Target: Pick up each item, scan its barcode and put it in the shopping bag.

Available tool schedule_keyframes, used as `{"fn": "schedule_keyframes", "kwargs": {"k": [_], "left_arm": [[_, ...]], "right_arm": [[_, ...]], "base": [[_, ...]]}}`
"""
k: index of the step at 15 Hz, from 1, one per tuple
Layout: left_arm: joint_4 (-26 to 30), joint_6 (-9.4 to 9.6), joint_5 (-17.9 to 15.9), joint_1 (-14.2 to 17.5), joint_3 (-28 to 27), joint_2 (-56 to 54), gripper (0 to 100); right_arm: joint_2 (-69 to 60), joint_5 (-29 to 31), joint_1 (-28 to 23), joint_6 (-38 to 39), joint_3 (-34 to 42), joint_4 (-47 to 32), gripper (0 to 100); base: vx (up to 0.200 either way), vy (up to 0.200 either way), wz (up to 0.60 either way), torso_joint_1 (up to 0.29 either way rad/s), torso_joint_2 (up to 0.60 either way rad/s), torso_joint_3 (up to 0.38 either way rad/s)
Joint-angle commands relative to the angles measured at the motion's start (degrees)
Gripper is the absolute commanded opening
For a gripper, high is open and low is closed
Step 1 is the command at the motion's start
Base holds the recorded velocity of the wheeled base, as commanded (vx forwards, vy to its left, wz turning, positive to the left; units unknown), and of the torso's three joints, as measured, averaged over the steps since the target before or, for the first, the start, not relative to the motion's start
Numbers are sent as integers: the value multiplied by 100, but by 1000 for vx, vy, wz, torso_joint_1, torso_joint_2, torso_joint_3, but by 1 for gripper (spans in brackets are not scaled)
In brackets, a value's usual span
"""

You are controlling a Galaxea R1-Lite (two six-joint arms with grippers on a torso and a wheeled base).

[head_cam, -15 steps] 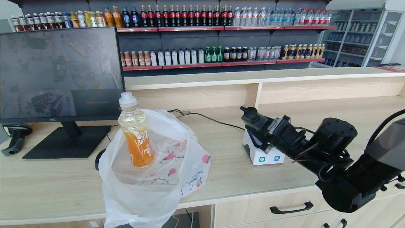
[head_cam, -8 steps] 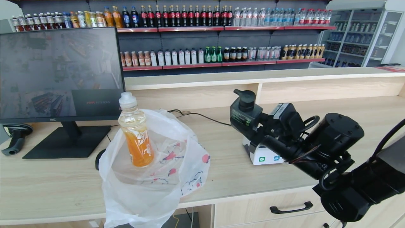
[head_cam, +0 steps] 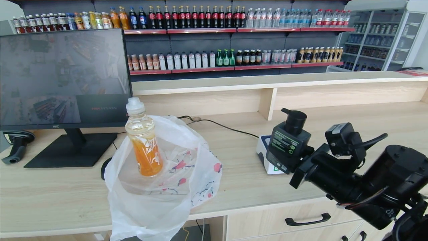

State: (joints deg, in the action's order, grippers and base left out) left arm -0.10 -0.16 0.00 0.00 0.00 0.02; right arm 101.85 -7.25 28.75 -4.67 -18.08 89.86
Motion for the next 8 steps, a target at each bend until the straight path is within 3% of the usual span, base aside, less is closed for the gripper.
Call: {"fn": "schedule_keyframes", "kwargs": {"k": [1, 8], "left_arm": [[-8, -2, 0, 0, 0, -2, 100], [1, -2, 0, 0, 0, -2, 100]], "right_arm": [[-227, 22, -185, 19, 76, 14, 0], [-148, 40, -475, 27, 41, 14, 0]], "base": [[0, 0, 0, 0, 0, 0], [0, 0, 0, 0, 0, 0]]}}
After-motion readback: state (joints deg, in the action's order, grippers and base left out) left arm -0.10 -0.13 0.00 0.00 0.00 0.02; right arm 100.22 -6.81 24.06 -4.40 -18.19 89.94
